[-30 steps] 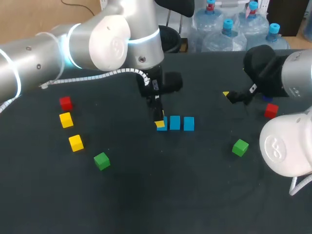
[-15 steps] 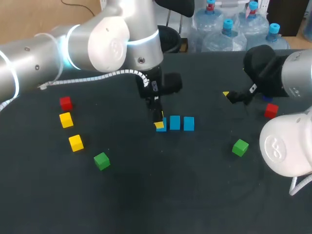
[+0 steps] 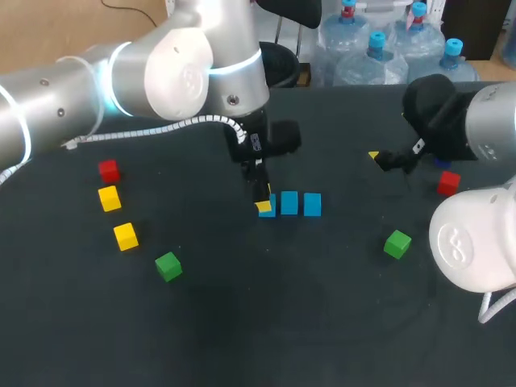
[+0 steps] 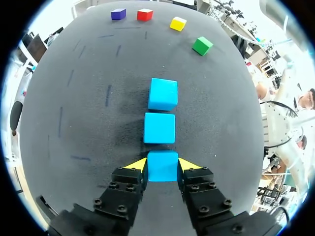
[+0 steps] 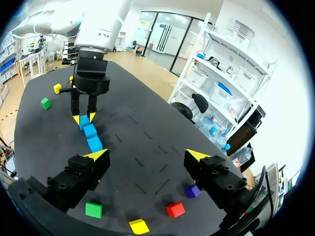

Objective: Place the blue cubes, place green cubes on the blue cubes, place the yellow cubes on the green cubes, then place the red cubes on the yellow cubes, and place purple cube on the red cubes.

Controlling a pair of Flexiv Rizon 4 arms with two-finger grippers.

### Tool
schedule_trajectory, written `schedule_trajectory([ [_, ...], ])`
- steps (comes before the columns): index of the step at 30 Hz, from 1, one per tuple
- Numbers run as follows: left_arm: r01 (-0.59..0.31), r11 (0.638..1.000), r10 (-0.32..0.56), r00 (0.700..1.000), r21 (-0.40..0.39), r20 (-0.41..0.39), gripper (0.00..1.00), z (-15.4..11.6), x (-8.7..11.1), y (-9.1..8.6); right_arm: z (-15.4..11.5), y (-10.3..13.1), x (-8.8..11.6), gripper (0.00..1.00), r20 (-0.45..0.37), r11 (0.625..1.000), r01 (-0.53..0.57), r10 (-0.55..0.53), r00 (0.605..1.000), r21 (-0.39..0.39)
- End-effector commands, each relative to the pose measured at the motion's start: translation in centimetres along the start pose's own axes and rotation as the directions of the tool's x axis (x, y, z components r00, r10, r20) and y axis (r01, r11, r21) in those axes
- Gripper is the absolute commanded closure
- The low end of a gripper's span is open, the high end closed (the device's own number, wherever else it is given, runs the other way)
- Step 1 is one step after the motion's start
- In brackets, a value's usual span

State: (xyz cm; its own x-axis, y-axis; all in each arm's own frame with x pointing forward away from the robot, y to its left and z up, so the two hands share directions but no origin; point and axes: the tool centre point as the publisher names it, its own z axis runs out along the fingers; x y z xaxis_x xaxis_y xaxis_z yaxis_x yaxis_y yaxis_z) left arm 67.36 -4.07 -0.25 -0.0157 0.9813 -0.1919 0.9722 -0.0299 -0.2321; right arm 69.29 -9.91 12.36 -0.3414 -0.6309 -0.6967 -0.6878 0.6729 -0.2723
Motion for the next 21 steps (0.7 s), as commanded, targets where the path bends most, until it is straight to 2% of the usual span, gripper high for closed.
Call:
schedule_trajectory([
  [1, -0.003, 1.0, 0.003, 1.0, -0.002, 0.001, 1.0, 0.13, 0.03, -0.09, -0.1, -0.05, -0.03, 0.0, -0.001, 1.0, 0.0, 0.0, 1.0, -0.002],
  [4, -0.006, 1.0, 0.006, 1.0, -0.003, -0.001, 1.0, 0.13, 0.02, -0.1, -0.1, -0.05, -0.03, 0.0, -0.001, 1.0, 0.0, 0.0, 1.0, -0.002],
  [5, -0.006, 1.0, 0.006, 1.0, -0.003, -0.002, 0.86, 0.15, 0.03, -0.1, -0.1, -0.05, -0.03, 0.0, -0.001, 1.0, 0.0, 0.0, 1.0, -0.002],
  [6, -0.007, 1.0, 0.007, 1.0, -0.003, -0.003, 0.77, 0.16, 0.03, -0.09, -0.1, -0.05, -0.03, 0.0, -0.001, 1.0, 0.0, 0.0, 1.0, -0.002],
  [7, -0.007, 1.0, 0.007, 1.0, -0.002, -0.004, 0.64, 0.17, 0.04, -0.09, -0.1, -0.05, -0.03, 0.0, -0.001, 1.0, 0.0, 0.0, 1.0, -0.002],
  [8, -0.007, 1.0, 0.007, 1.0, -0.002, -0.004, 0.27, 0.18, 0.04, -0.09, -0.1, -0.05, -0.03, 0.0, -0.001, 1.0, 0.0, 0.0, 1.0, -0.002],
  [9, -0.007, 1.0, 0.007, 1.0, -0.002, -0.005, 0.0, 0.19, 0.04, -0.09, -0.1, -0.05, -0.03, 0.0, -0.001, 1.0, 0.0, 0.0, 1.0, -0.002],
  [21, -0.003, 1.0, 0.002, 1.0, -0.024, -0.002, 0.0, -0.12, 0.08, 0.19, -0.1, -0.05, -0.03, 0.0, -0.001, 1.0, 0.0, 0.0, 1.0, -0.002],
])
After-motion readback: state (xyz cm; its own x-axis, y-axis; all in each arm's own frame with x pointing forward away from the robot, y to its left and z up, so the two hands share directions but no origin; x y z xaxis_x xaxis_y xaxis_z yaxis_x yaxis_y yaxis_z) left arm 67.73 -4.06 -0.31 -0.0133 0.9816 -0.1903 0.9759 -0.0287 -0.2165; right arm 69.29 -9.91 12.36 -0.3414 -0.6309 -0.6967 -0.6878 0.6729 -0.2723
